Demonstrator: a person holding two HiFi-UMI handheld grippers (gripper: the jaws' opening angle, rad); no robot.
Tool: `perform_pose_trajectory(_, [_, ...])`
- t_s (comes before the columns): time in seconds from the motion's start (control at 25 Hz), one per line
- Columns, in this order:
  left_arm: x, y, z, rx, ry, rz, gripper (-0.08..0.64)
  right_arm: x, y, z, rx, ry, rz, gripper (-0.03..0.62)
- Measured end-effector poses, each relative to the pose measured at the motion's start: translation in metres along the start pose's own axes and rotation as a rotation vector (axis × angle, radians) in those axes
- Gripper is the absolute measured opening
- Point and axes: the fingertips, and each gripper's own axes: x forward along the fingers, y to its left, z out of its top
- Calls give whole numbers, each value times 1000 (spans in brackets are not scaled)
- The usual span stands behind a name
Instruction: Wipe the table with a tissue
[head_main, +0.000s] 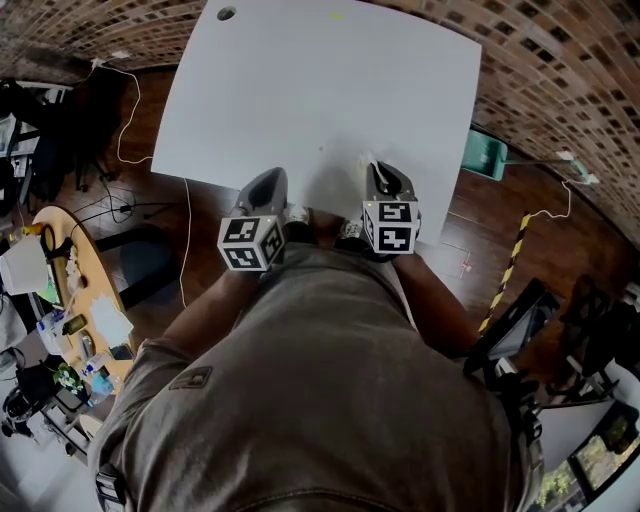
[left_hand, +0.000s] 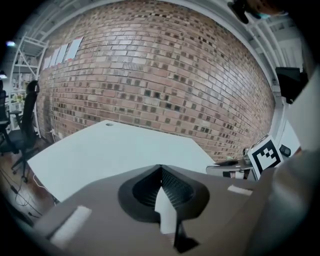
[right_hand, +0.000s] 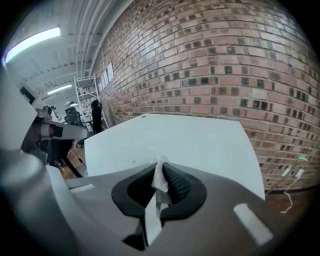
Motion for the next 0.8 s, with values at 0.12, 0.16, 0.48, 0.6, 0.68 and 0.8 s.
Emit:
perform_pose_trajectory(0.12, [2,6,2,5,2,-15,2,-3,-4,5,11,-14,-30,33])
perform_pose_trajectory(0.16, [4,9,5,7,0,-23,2,-4,-5,8,13,-22,-44,33])
perform_pose_trajectory(0.48, [18,42,27,24,-5,-105,2,-3,5,32,48,-48,-154,33])
perform_pose_trajectory(0.6, [20,55,30,26,-1,-140,2,3,18,37,59,-46,-185,33])
perform_pose_trajectory(0.68, [21,63,31,23,6,-160,2,5,25,39,68,-42,-206,33])
perform_pose_trajectory(0.8, [25,75,31,17,15,-177,2,9,31,40,82,-34,-235,34])
